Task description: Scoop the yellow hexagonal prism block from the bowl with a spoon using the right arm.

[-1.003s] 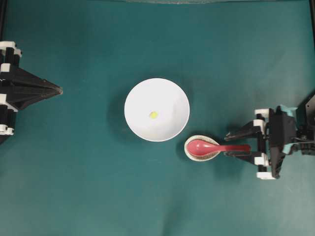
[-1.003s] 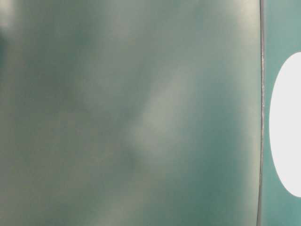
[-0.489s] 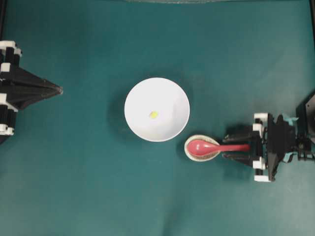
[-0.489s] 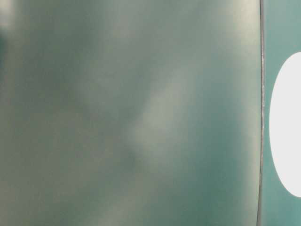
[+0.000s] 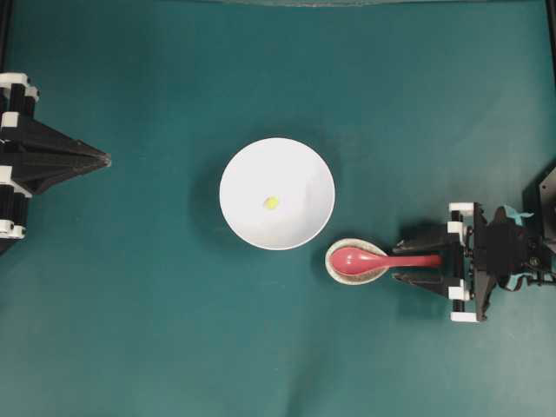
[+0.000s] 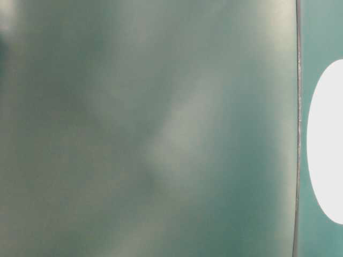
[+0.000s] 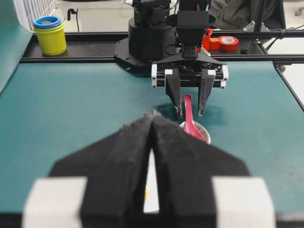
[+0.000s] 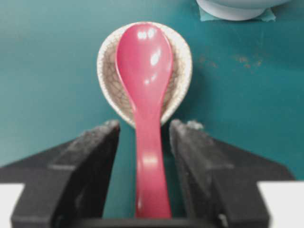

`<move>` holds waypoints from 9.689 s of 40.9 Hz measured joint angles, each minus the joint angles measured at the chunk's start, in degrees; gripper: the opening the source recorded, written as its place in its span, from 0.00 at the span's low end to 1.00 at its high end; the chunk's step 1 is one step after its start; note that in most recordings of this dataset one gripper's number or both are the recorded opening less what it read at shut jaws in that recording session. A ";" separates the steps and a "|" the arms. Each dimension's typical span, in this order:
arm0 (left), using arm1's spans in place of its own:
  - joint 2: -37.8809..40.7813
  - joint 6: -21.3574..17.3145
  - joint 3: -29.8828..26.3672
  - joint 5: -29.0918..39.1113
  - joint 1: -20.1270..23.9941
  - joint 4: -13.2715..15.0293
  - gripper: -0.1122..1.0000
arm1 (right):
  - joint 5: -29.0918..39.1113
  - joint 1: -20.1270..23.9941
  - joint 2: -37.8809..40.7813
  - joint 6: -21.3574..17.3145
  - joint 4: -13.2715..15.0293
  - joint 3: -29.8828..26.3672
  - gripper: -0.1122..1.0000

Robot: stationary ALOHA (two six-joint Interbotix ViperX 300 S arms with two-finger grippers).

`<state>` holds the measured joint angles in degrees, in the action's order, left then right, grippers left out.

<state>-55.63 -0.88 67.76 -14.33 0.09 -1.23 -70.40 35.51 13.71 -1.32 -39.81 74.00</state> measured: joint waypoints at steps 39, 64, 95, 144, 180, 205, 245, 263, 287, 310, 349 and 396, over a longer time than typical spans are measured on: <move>0.88 0.00 0.00 -0.09 1.14 0.00 0.09 | -0.44 0.26 -0.70 0.00 0.26 0.00 0.31; 0.88 0.09 0.00 0.00 1.14 0.00 0.09 | 16.88 -4.92 -25.22 16.17 0.18 0.35 0.31; 0.79 0.97 -0.18 0.00 1.23 0.00 0.09 | 74.79 -35.86 -38.85 30.15 0.97 -19.34 0.31; 0.88 1.14 -0.35 -0.09 1.14 0.00 0.09 | 119.00 -45.79 -16.52 15.03 22.06 -50.19 0.31; 0.88 1.14 -0.35 -0.88 1.23 0.00 0.09 | 119.44 -44.21 -10.28 15.21 22.32 -54.23 0.31; 0.79 1.14 -0.35 -0.79 1.23 0.00 0.09 | 115.31 -44.03 -7.56 15.82 22.32 -55.90 0.31; 0.88 1.14 -0.35 -0.79 1.23 0.00 0.09 | 107.67 -44.03 -9.05 15.73 23.99 -57.13 0.31; 0.88 1.14 -0.35 -0.79 1.23 0.00 0.09 | 111.27 -44.03 -16.08 14.85 27.07 -56.43 0.31; 0.88 1.14 -0.35 -0.79 1.23 0.00 0.09 | 116.81 -44.03 -17.84 14.33 29.71 -52.56 0.31; 0.88 1.14 -0.35 -0.79 1.23 0.00 0.09 | 115.84 -44.12 -13.54 11.95 29.79 -51.50 0.31; 0.88 1.14 -0.35 -0.88 1.23 0.00 0.09 | 108.72 -43.95 -7.91 11.95 29.79 -53.53 0.31; 0.79 1.14 -0.35 -0.79 1.23 0.00 0.09 | 112.50 -43.95 -12.74 11.78 29.71 -57.83 0.31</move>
<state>-54.84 0.26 67.41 -15.12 1.32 -1.23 42.10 -8.44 0.97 10.46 -10.11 16.17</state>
